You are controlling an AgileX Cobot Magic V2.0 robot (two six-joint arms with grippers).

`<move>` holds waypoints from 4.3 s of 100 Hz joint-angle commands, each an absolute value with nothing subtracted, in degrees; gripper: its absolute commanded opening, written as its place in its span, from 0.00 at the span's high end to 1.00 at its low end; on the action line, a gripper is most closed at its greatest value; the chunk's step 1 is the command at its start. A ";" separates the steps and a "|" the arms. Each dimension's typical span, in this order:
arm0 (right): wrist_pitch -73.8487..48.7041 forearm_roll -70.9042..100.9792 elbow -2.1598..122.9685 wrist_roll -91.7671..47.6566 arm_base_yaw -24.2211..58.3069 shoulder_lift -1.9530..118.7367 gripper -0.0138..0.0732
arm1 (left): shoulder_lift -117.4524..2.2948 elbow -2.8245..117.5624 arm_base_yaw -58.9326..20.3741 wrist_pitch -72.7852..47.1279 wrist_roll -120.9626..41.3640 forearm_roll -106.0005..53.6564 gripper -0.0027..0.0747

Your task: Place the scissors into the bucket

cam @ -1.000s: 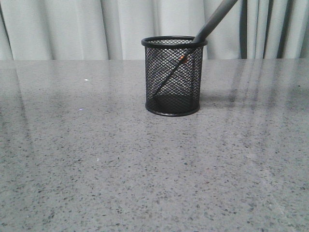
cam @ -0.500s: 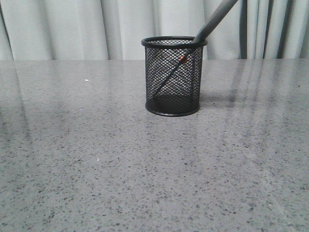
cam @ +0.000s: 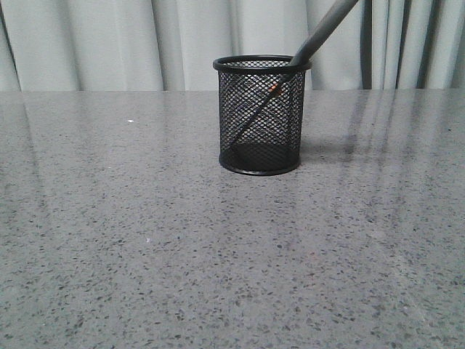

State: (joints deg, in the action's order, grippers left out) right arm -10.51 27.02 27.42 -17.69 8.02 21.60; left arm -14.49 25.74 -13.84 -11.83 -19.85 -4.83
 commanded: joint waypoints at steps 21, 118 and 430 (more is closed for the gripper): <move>-5.24 26.83 21.48 -18.00 7.55 15.59 0.90 | -1.33 15.62 -13.71 -5.63 -18.98 -11.71 0.99; -5.63 26.83 20.67 -18.00 7.55 15.62 0.90 | -0.21 15.59 -13.71 -5.63 -18.98 -13.09 0.99; -4.96 -0.56 -1.55 -0.62 3.53 -1.84 0.90 | 1.55 -1.50 -5.59 -0.91 2.17 -3.61 0.99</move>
State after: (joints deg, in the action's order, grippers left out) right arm -9.69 0.00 -0.67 -0.48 3.93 -0.48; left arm 0.14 0.06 -5.72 -5.46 1.63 -3.15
